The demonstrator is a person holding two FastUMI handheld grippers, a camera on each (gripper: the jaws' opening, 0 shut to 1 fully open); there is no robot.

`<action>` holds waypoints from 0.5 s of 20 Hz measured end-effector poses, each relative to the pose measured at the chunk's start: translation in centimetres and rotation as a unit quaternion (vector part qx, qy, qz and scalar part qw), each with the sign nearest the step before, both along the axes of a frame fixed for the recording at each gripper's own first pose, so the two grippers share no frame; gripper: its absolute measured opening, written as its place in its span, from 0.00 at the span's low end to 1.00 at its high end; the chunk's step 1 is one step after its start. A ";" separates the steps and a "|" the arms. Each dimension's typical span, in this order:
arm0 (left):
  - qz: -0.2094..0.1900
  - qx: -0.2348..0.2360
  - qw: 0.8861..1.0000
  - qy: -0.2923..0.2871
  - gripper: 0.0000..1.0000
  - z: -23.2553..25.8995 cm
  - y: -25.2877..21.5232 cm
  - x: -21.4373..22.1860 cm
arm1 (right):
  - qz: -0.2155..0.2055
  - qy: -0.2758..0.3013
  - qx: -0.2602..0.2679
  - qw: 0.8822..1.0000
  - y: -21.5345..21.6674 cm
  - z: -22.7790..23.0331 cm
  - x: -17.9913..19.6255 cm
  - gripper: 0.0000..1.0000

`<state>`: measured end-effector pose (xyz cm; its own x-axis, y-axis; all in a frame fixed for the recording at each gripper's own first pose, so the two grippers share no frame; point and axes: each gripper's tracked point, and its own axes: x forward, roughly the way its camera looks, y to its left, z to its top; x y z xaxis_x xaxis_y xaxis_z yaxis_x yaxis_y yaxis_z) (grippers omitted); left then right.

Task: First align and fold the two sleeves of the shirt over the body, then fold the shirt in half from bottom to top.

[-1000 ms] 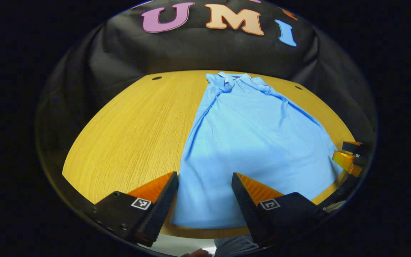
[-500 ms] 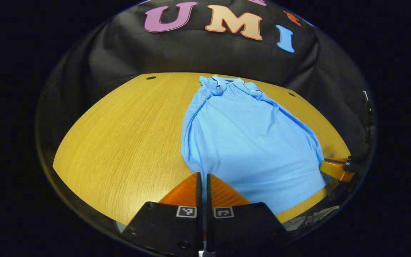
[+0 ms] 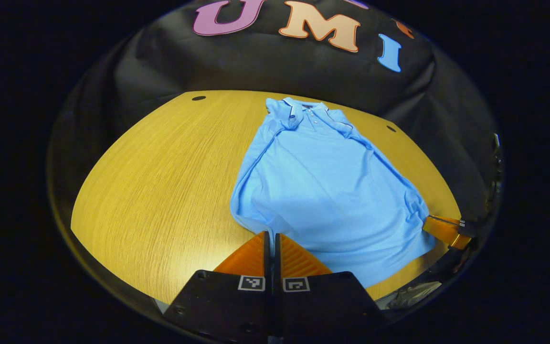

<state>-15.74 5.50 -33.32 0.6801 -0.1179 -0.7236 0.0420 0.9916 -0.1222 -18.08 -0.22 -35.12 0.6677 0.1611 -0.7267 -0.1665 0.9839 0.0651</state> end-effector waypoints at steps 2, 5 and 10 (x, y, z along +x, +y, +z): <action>-0.001 0.000 1.000 -0.009 0.00 1.2 0.2 1.6 | 0.001 -0.012 0.010 1.000 0.6 1.2 2.1 0.02; 0.000 -0.009 1.000 -0.023 0.00 2.7 0.3 4.1 | -0.003 -0.027 0.019 0.999 1.1 2.7 5.0 0.03; -0.001 -0.019 0.999 -0.035 0.00 4.3 0.5 8.1 | -0.005 -0.057 0.029 0.998 2.3 4.8 9.8 0.03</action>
<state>-7.67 6.03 -28.98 0.7286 -0.1457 -0.6692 0.0528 0.9862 -0.1572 -8.28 2.10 -30.31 0.7468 0.1935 -0.6362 -0.1666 0.9807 0.1027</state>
